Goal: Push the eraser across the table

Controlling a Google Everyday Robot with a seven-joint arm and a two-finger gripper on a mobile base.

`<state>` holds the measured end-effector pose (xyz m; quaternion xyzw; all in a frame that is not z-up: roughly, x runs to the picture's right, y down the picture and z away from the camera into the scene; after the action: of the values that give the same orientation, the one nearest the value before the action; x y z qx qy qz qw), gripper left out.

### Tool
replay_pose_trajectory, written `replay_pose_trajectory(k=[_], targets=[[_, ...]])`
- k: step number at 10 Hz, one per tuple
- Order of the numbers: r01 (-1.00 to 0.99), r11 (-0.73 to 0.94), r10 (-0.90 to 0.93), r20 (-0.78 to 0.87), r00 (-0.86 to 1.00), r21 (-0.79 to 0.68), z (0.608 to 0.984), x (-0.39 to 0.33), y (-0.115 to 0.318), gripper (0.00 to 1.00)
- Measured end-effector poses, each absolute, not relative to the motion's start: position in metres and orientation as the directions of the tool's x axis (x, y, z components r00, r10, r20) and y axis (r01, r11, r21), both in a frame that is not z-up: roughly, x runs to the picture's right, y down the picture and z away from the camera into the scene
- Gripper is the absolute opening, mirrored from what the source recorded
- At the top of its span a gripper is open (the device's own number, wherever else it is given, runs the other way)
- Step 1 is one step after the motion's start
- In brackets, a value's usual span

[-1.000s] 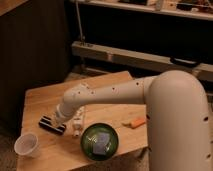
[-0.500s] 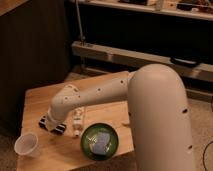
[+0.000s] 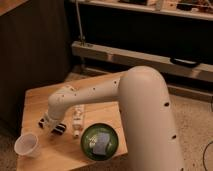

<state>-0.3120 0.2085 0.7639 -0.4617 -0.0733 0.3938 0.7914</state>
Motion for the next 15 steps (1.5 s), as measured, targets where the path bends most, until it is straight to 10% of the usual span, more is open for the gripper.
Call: replay_pose_trajectory(k=[15], targets=[[-0.640, 0.241, 0.648, -0.370, 0.666, -0.730, 0.818, -0.309, 0.213, 0.00]])
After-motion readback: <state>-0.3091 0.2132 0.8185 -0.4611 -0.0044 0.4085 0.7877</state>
